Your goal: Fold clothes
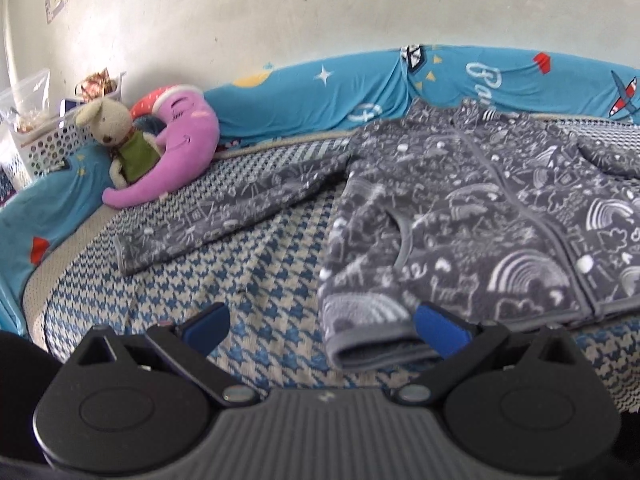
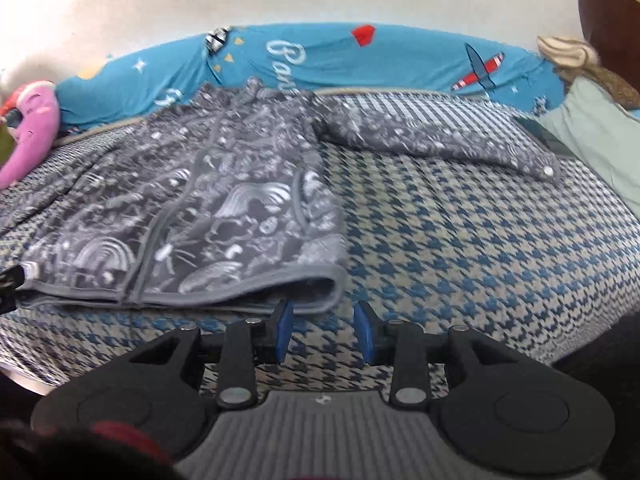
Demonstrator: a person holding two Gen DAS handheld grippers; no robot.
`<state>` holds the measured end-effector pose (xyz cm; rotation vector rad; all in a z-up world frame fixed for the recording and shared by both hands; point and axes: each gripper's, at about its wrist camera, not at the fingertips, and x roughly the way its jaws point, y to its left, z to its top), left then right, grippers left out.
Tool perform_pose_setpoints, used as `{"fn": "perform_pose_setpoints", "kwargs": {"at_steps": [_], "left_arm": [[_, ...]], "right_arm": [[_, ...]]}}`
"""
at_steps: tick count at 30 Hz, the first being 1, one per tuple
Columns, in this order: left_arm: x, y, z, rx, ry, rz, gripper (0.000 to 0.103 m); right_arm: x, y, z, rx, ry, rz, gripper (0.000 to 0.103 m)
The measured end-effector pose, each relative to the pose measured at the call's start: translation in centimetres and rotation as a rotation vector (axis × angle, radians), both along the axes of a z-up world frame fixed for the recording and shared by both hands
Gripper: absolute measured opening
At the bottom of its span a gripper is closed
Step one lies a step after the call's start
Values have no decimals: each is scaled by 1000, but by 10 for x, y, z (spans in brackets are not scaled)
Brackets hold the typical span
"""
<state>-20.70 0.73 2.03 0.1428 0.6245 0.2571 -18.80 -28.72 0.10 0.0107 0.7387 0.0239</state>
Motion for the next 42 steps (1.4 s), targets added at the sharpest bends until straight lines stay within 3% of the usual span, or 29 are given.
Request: {"fn": "perform_pose_setpoints", "kwargs": {"at_steps": [4,11,23,30,32,42], "left_arm": [[3,-7,13,-12,-36,-26,103],[33,-23,13,-76,19,-74,103],[79,-41,-1,-92,77,-103,103],[89,-33,-36,-127,166,-60,103],[89,-29,-41,-161,175,-46,103],[88,-34,-41,-127,170,-61,103]], "right_arm": [[3,2,7,33,-48,6,34],[10,4,18,92,-124,18,35],[46,14,-4,169,11,4,35],[61,5,-34,233,176,-81,35],[60,5,-36,237,176,-84,35],[58,6,-28,204,156,-55,36]]}}
